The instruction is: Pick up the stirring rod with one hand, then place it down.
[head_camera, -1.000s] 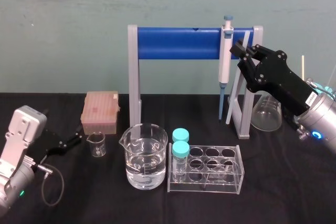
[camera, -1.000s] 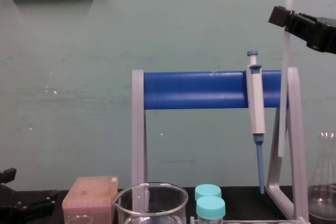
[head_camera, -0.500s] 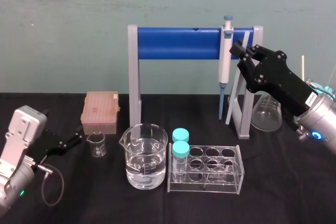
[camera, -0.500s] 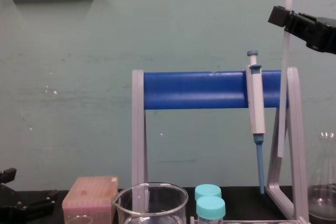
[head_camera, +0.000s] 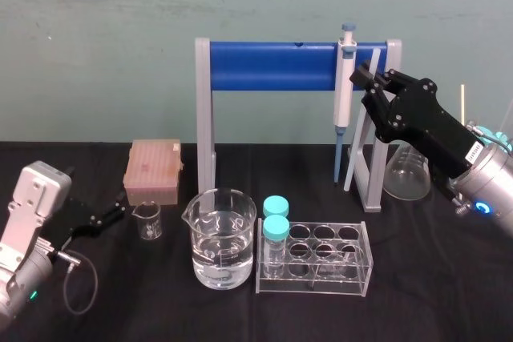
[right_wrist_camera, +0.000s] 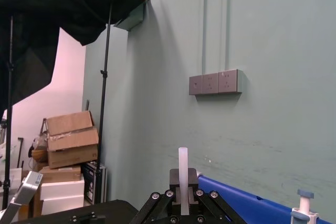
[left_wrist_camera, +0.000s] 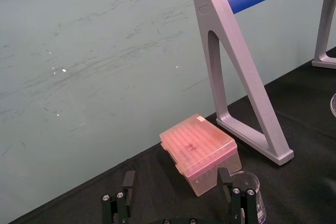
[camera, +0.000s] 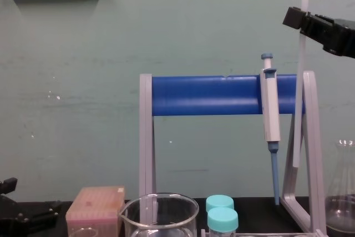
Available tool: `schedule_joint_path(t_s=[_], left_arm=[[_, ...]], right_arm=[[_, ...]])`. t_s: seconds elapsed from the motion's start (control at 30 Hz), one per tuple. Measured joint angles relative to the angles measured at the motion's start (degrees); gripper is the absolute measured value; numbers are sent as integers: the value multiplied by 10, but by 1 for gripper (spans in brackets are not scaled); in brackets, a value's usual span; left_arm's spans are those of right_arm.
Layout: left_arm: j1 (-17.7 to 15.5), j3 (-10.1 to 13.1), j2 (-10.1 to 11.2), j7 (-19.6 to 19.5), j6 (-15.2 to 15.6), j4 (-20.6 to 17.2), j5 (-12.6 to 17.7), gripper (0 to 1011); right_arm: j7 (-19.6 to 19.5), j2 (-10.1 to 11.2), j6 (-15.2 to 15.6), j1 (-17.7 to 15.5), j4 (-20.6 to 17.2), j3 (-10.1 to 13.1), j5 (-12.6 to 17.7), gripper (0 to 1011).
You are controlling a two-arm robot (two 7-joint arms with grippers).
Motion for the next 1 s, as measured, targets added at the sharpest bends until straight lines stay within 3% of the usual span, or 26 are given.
schedule_joint_path(t_s=[1.0], left_arm=[[0,0,0,0,0,0,0,1000]], right_arm=[[5,1,4,4,6,-5,4,72]])
